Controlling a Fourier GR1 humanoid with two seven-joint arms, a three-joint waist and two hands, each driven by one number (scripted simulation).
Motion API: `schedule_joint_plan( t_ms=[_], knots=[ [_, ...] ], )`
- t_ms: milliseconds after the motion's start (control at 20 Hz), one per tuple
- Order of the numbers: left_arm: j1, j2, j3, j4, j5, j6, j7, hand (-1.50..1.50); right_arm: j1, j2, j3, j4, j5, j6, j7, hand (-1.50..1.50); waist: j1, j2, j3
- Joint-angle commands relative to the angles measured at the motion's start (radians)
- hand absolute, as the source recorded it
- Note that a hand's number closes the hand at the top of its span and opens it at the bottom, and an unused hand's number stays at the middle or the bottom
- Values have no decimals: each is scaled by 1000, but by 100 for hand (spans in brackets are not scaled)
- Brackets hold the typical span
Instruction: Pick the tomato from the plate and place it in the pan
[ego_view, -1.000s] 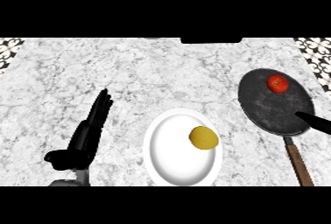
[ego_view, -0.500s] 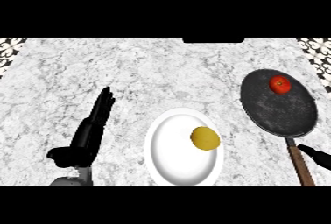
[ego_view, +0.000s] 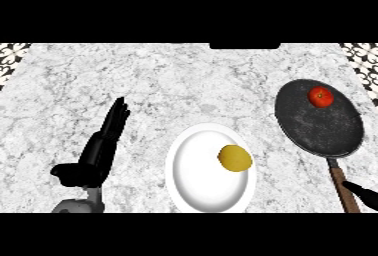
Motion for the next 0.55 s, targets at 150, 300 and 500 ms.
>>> schedule_joint_plan(
  t_ms=[150,300,500],
  knots=[
    [27,-11,12,94,-4,-28,-108,0,36,14,5,-61,40,-13,21,-150,0,1,0],
    [53,-34,-47,-52,-38,28,15,0,-3,34,26,26,102,-65,-31,-150,4,0,0],
    [-1,0,12,-26,-3,-24,21,0,37,21,22,-32,142,-70,-28,-150,1,0,0]
  ],
)
